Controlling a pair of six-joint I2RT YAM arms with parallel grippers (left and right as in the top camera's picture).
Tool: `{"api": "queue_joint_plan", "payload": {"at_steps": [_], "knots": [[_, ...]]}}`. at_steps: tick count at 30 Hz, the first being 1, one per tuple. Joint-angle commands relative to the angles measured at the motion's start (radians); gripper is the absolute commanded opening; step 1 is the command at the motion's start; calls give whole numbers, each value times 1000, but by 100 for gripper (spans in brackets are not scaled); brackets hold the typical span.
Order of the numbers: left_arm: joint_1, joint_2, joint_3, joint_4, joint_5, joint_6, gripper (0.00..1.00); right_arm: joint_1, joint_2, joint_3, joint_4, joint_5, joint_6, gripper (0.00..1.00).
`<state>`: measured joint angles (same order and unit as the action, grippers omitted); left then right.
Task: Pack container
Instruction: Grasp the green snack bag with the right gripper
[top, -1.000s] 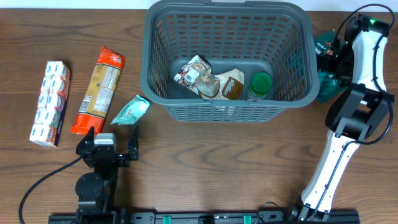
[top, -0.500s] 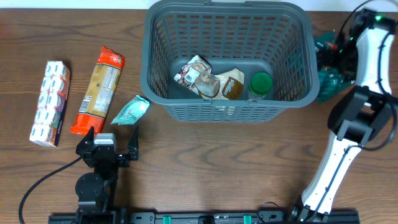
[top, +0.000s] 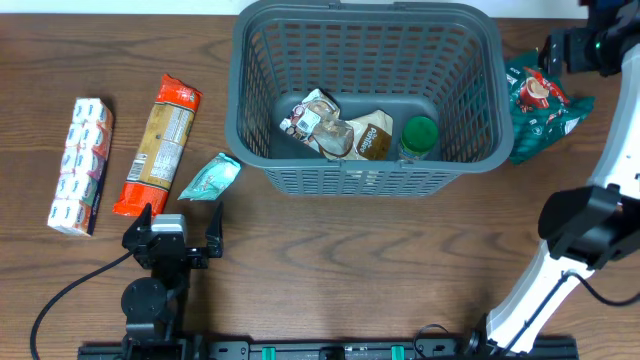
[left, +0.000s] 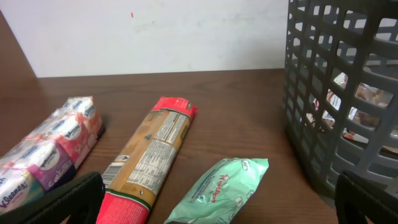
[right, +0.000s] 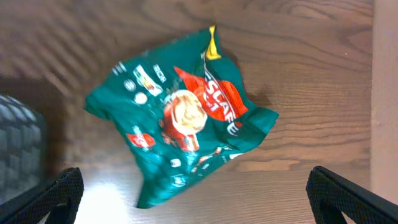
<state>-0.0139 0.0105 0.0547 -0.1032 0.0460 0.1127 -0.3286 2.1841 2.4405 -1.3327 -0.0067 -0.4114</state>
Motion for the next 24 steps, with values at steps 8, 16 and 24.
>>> {"api": "queue_joint_plan", "payload": {"at_steps": [8, 16, 24], "knots": [[5, -6, -29, -11, -5, 14, 99, -41, 58, -14, 42, 32, -209, 99], [5, -6, -29, -11, -5, 14, 99, -57, 214, -16, 2, -51, -233, 99], [5, -6, -29, -11, -5, 14, 99, -43, 355, -16, -3, -112, -233, 99]]}}
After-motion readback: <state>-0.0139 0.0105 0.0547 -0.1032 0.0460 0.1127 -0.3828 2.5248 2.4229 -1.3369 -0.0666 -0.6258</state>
